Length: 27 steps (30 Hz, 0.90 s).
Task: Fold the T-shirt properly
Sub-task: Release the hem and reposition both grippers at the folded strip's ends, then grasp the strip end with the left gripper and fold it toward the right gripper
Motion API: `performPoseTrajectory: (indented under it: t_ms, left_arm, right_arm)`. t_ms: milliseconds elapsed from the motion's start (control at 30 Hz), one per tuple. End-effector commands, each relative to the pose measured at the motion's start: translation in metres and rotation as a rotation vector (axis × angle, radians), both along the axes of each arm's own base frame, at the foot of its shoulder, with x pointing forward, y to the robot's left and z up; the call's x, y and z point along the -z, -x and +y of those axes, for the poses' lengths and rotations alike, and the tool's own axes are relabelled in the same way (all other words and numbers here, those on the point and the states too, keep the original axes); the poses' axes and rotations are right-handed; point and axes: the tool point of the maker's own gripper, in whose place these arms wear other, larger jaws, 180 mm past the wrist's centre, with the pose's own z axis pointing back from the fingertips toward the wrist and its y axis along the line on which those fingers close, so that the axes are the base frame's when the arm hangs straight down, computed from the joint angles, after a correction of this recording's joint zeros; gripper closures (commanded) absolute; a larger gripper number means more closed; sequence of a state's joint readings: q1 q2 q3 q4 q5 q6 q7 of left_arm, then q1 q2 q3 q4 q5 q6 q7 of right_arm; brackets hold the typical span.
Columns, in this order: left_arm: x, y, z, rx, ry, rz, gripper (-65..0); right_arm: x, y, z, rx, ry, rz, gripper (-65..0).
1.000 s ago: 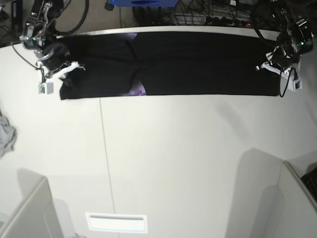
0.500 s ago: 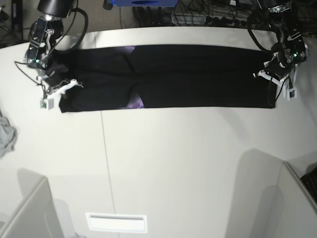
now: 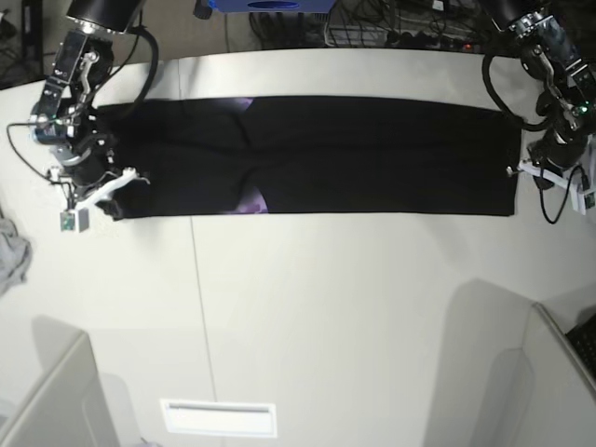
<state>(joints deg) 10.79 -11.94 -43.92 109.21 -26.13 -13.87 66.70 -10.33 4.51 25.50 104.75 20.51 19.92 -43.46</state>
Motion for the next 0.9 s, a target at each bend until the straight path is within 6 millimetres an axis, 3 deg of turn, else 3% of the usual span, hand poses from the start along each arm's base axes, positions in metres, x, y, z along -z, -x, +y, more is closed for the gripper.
performPoseTrajectory:
  t_ms: [0,167,200,300,367,433,767,800,867]
  left_arm:
    - [-0.013,-0.005,0.000,0.035,-0.012,-0.045,0.0]
    - [0.001,0.015,0.015,0.033,0.065,-0.049,0.0]
    - [0.008,0.018,0.017,0.026,0.091,-0.046,-8.2]
    - [0.028,0.022,0.018,0.013,0.164,-0.026,-43.8]
    - [0.036,0.022,0.017,0.013,0.186,-0.015,-57.3]
    - [0.044,0.015,0.013,0.040,0.205,-0.005,-64.2]
    - [0.092,0.012,-0.006,0.089,0.324,0.122,-64.2]
    - [0.096,0.013,-0.008,0.093,0.332,0.133,-62.7]
    - [0.100,0.013,-0.014,0.105,0.342,0.149,-53.6]
  right_arm:
    - [-0.019,-0.003,0.002,-0.011,0.012,-0.053,0.0]
    - [-0.036,0.007,0.019,-0.030,0.016,-0.087,0.0]
    - [-0.034,0.009,0.020,-0.029,0.011,-0.083,0.0]
    - [-0.031,0.012,0.020,-0.028,0.008,-0.072,0.0]
    - [-0.029,0.014,0.020,-0.028,0.008,-0.066,0.0]
    - [-0.029,0.014,0.021,-0.029,0.007,-0.064,0.0]
    - [-0.025,0.021,0.021,-0.028,0.009,-0.047,0.0]
    - [-0.025,0.021,0.021,-0.028,0.009,-0.047,0.0]
    - [-0.025,0.021,0.021,-0.028,0.007,-0.049,0.0]
